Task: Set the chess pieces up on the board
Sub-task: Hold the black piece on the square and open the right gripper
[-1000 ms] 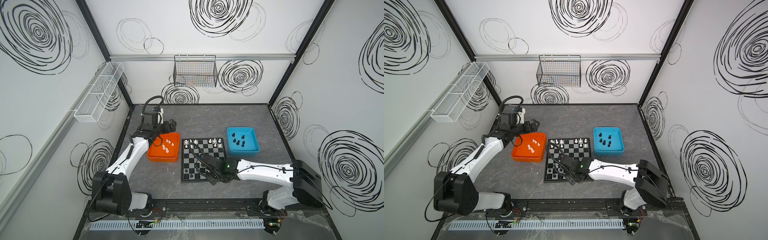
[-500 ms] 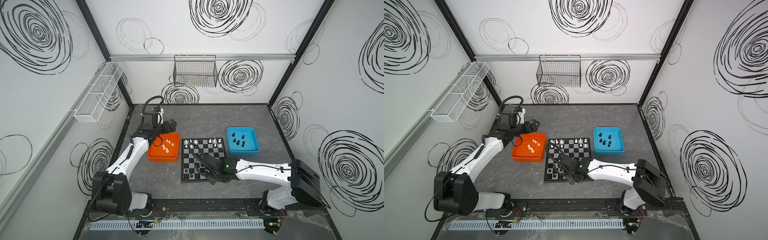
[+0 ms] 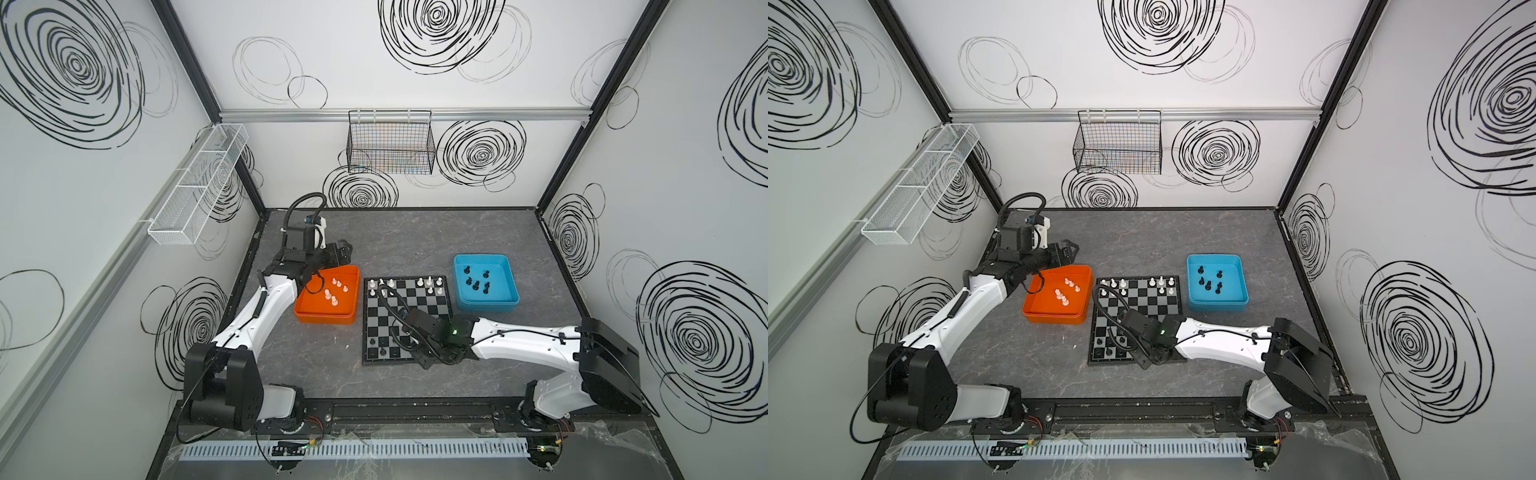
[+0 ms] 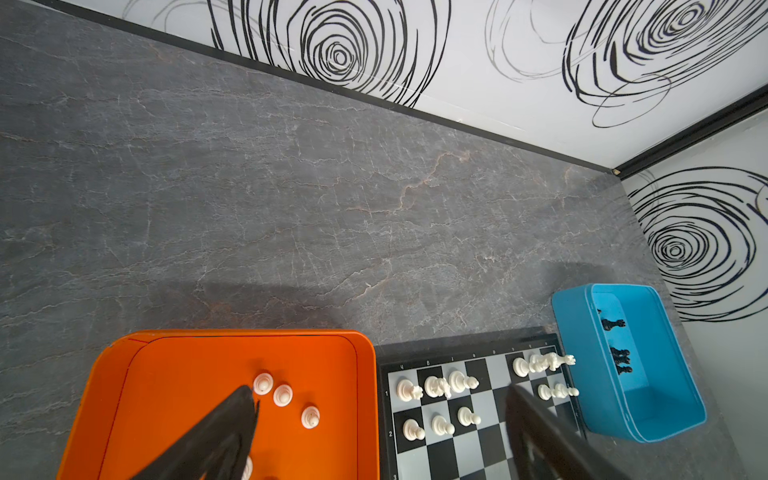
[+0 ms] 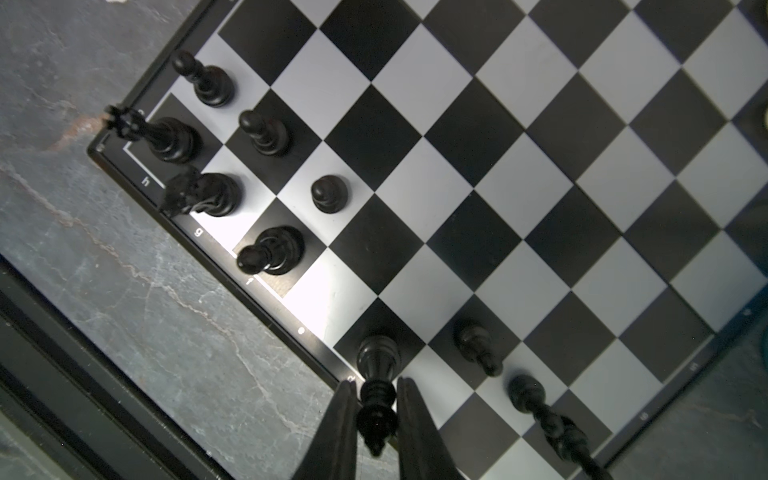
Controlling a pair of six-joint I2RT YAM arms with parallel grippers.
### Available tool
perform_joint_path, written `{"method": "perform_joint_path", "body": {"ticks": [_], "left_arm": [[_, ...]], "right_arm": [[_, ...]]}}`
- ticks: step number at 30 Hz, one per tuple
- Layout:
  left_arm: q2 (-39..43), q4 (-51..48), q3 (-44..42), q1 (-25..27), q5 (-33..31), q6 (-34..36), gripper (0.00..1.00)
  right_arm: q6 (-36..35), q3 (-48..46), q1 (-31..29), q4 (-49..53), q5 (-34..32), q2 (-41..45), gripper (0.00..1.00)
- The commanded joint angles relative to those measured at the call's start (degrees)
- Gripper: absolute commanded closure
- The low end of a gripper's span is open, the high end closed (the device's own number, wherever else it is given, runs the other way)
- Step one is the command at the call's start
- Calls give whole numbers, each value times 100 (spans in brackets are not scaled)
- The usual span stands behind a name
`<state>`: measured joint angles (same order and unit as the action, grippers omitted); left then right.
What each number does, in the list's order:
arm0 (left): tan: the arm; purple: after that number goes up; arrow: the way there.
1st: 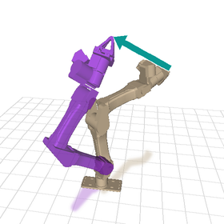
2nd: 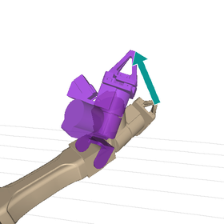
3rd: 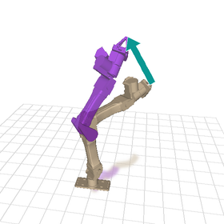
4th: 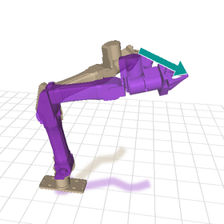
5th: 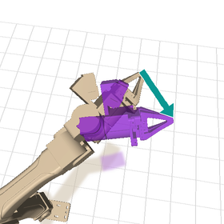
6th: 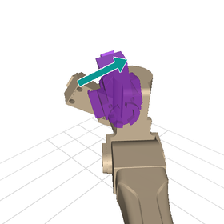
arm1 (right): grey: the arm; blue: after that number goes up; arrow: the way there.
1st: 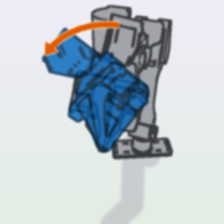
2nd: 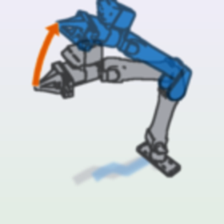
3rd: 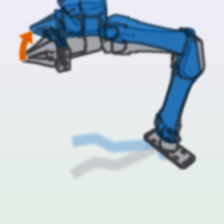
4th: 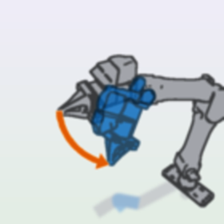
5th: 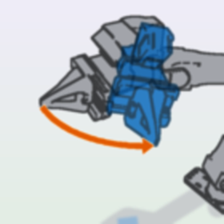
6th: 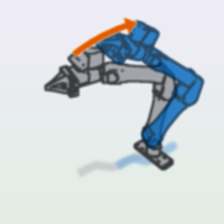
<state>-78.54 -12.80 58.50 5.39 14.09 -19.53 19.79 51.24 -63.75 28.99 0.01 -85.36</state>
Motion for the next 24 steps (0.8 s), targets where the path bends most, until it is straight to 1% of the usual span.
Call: {"method": "perform_joint_path", "body": {"ticks": [1,24], "left_arm": [[124,234,-66,-82,63,-40,4],[124,269,-137,-108,70,-69,4]], "right_arm": [[112,-70,38,-95,16,-46,79],[166,-169,90,-263,33,-12,78]]}}
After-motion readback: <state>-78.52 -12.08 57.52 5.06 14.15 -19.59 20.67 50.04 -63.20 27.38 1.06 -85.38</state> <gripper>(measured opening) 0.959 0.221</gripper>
